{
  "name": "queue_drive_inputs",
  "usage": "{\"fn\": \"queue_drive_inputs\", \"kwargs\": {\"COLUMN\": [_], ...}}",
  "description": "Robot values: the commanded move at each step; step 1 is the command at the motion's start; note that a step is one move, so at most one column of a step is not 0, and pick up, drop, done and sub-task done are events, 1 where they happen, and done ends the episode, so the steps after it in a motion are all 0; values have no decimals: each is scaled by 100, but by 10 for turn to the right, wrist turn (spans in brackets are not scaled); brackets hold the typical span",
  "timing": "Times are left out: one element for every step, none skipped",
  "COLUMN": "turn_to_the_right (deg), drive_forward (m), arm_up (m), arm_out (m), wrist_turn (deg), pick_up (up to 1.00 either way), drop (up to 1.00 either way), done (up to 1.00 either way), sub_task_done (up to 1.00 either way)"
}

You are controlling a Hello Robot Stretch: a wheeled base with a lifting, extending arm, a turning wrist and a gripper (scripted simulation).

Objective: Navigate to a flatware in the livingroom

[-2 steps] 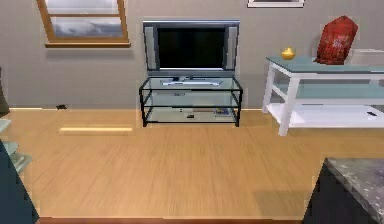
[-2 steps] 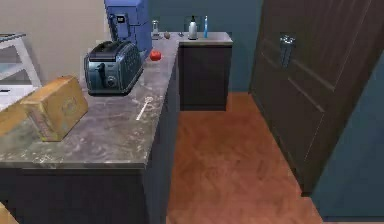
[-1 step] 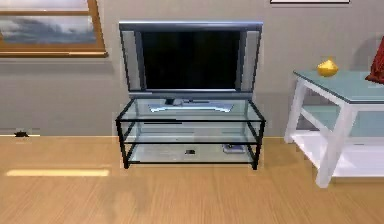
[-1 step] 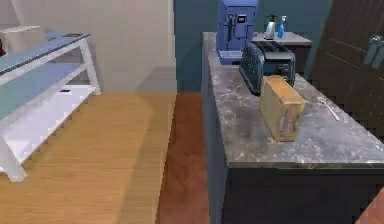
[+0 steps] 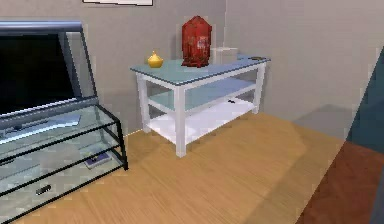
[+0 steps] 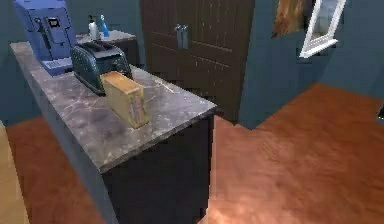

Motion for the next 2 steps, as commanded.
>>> {"fn": "queue_drive_inputs", "kwargs": {"turn_to_the_right": [0, 330], "drive_forward": [45, 0], "arm_up": [0, 0], "arm_out": [0, 0], "wrist_turn": [0, 0], "pick_up": [0, 0], "drop": [0, 0], "done": [0, 0], "sub_task_done": [0, 0]}}
